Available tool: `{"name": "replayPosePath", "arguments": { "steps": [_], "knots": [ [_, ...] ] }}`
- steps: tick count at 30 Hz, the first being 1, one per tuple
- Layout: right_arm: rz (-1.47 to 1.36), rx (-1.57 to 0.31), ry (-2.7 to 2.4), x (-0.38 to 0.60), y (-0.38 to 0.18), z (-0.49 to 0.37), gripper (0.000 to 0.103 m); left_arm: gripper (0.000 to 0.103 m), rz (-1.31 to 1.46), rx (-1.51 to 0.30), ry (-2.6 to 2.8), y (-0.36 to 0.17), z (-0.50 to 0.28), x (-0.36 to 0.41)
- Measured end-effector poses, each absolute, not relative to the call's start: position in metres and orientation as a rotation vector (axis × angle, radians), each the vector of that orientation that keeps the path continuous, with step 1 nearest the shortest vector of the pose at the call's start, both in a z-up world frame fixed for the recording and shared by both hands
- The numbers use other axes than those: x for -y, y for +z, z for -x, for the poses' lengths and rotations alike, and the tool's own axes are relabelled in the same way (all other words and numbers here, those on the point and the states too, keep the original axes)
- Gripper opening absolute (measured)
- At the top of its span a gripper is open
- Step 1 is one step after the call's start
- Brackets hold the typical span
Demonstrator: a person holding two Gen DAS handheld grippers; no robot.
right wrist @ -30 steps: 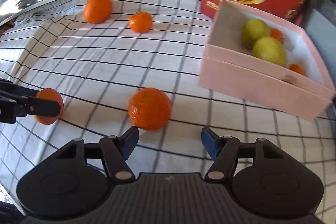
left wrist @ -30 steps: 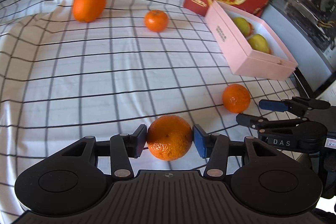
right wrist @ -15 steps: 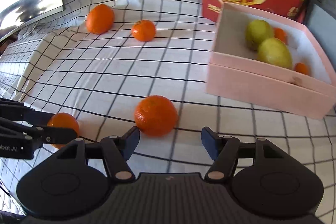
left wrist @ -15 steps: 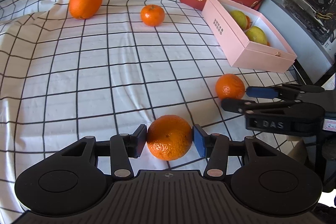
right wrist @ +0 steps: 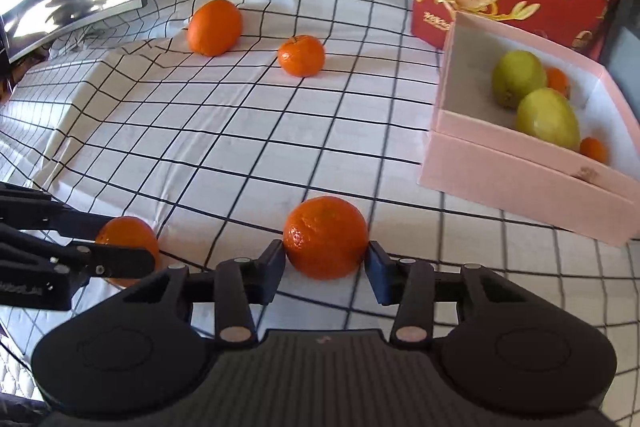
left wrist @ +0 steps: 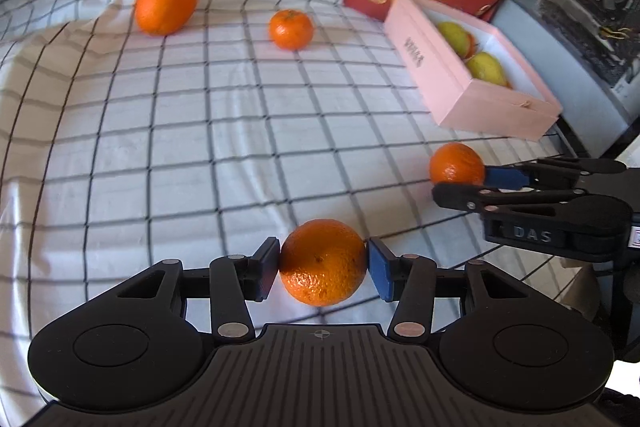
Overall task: Organize fruits
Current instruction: 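Lower both tangerines into the pink box and open both grippers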
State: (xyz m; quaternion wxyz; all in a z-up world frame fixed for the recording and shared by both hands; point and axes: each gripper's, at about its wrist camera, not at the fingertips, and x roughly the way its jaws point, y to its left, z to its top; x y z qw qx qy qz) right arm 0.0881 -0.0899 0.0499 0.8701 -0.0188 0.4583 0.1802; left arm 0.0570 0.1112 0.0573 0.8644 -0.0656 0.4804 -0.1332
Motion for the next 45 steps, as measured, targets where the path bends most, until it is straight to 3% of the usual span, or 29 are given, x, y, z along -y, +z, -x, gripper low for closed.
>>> {"name": "replayPosePath", "arguments": {
  "steps": [8,15,23,29,34,45],
  "knots": [
    [0.007,-0.776,0.235,0.162,0.125,-0.092,0.043,0.053,0.122,-0.779,-0.391,0.146,-0.122,-0.087],
    [-0.004,-0.583,0.107,0.226,0.191,-0.095,0.043,0.053,0.003,-0.641,-0.464,0.208,-0.180,-0.006],
    [-0.039,-0.595,0.067,0.257,0.173,-0.093,0.043,0.053,-0.150,-0.784,-0.515,0.167,-0.212,0.091],
    [-0.070,-0.645,0.059,0.274,0.145,-0.091,0.043,0.053,-0.199,-0.858,-0.528,0.137,-0.221,0.118],
    [-0.099,-0.673,0.064,0.282,0.129,-0.092,0.043,0.053,-0.104,-0.917,-0.505,0.120,-0.237,0.111],
    [-0.113,-0.709,0.093,0.281,0.109,-0.101,0.043,0.053,0.140,-0.851,-0.449,0.128,-0.219,0.042]
  ]
}}
